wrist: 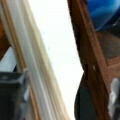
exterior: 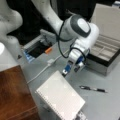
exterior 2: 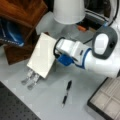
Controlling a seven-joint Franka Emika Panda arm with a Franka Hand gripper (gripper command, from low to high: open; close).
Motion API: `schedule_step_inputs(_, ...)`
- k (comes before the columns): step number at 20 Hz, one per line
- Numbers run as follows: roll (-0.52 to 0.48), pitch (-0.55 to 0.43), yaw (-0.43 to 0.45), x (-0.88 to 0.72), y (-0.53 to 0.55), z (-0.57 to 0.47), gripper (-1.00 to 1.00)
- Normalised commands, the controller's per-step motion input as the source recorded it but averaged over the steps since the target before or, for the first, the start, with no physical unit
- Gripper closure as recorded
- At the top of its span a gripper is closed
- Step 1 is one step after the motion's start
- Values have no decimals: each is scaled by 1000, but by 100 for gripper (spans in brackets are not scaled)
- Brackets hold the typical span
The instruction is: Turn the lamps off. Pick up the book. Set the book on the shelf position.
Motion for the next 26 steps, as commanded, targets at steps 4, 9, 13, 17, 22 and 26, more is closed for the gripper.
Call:
schedule_step_inputs(4, -28, 2, 39, -165, -89, 2, -100)
schedule_step_inputs(9, -59, 0, 10, -149, -83, -52, -100)
schedule_step_inputs(13, -87, 3, -23, -135, -76, -66, -100)
schedule_step_inputs(17, -102, -21, -11, -154, -121, -58, -100)
schedule_step_inputs(22, -174, -9, 5, -156, -156, -11, -100)
schedule_step_inputs(26, -182, -13, 37, -84, -167, -6, -100)
